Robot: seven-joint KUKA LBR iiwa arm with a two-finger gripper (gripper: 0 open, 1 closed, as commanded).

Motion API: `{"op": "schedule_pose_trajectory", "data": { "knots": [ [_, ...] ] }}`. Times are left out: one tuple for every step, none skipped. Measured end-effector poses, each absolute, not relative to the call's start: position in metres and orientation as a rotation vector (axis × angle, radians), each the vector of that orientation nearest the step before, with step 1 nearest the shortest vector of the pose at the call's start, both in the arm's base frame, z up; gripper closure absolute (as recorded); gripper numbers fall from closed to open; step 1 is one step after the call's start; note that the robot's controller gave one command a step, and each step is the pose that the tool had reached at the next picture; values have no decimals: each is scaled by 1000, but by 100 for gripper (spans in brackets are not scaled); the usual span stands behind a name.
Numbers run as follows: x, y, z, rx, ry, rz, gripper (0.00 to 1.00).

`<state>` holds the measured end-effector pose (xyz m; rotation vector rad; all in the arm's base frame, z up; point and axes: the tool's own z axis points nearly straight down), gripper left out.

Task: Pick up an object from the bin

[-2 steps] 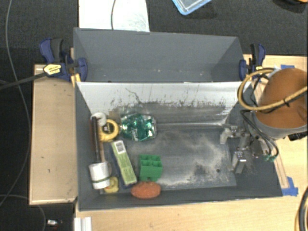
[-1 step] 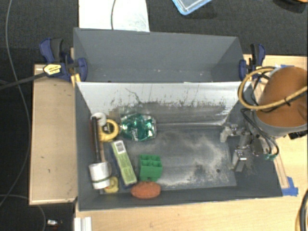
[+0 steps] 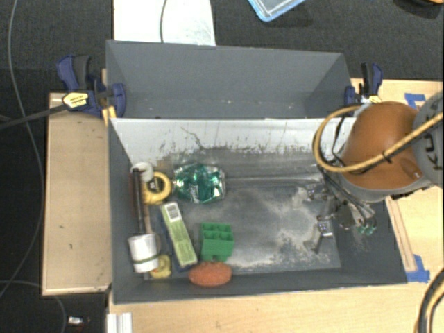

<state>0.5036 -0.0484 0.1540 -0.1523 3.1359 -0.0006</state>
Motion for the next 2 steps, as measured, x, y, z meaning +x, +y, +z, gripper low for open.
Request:
{"op": "schedule_pose_trajectory", "data": {
  "knots": [
    [501,-22,154,-186,3135,2,0],
    [503,27,161,-376,3114,0,0]
  ]
}}
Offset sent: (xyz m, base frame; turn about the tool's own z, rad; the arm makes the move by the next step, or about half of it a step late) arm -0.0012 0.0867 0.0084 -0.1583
